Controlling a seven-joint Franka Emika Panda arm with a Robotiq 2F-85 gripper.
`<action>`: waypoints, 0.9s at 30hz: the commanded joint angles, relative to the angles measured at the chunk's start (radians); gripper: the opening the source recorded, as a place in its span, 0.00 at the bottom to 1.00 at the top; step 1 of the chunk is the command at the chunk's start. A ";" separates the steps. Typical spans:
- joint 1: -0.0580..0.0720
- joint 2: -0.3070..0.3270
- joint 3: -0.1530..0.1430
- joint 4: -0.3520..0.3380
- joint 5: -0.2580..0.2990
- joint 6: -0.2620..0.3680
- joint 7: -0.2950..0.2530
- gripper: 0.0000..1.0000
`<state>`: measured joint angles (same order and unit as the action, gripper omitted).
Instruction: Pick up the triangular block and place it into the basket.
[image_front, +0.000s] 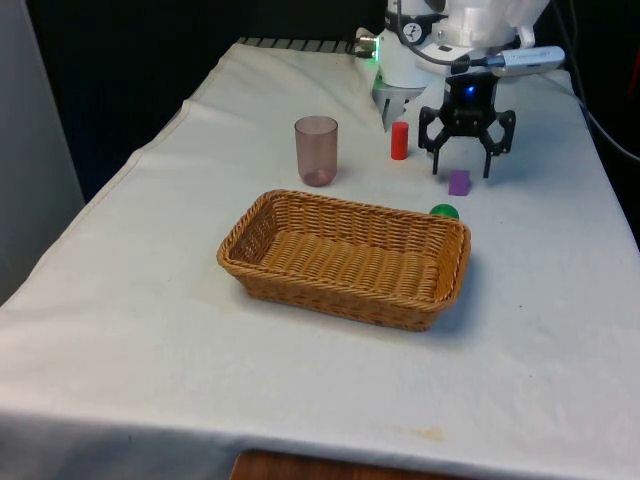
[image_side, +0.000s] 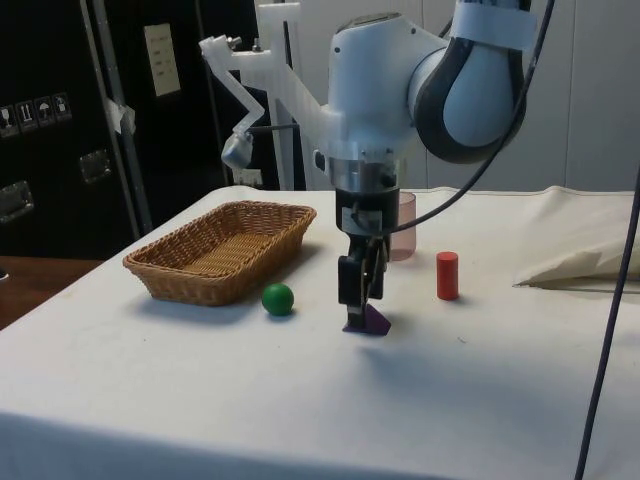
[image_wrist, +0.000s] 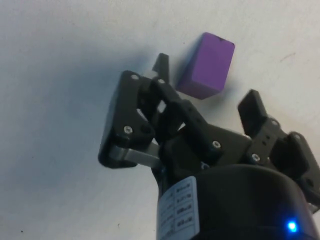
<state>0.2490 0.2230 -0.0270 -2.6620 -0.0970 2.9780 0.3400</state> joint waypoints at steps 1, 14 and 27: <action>0.005 0.000 -0.004 0.002 -0.002 -0.001 0.009 0.86; 0.000 0.000 0.001 0.001 0.000 -0.001 0.004 0.33; 0.011 -0.096 0.006 -0.003 -0.016 -0.076 0.034 0.33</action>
<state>0.2520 0.1220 -0.0090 -2.6640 -0.0970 2.8970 0.3580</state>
